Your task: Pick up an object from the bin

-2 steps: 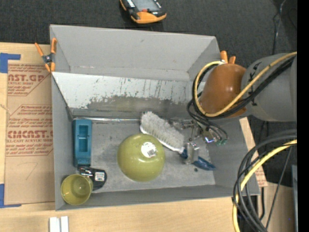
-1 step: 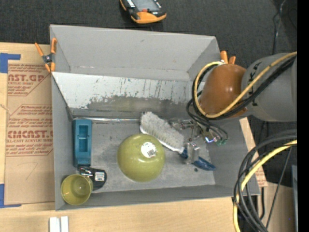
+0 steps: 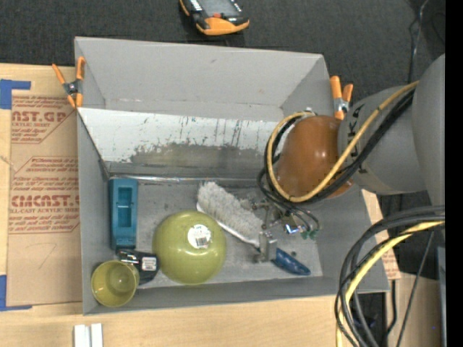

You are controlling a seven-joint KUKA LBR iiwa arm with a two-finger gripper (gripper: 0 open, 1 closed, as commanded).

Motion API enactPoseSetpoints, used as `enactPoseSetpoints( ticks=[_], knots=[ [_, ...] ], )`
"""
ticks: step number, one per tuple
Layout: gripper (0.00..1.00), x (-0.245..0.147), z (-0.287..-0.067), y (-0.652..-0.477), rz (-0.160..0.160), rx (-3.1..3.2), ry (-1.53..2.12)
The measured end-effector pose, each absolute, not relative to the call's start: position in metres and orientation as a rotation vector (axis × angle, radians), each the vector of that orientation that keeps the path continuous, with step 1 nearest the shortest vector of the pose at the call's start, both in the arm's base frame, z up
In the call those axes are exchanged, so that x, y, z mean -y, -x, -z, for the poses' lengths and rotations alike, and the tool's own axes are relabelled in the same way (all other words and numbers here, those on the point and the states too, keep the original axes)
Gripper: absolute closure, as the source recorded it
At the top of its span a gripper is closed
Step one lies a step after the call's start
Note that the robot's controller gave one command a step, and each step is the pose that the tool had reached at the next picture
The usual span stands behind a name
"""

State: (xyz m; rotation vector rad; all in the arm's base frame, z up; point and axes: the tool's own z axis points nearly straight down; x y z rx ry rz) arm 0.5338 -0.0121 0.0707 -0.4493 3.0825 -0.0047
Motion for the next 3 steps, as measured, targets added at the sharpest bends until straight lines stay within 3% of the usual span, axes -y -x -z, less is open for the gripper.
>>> enactPoseSetpoints(
  ticks=[1,3],
  knots=[
    [1.00,0.0760,-0.0823,-0.5509,0.011,-3.039,0.650],
    [1.00,0.0794,-0.0756,-0.5531,0.002,-3.033,0.672]
  ],
)
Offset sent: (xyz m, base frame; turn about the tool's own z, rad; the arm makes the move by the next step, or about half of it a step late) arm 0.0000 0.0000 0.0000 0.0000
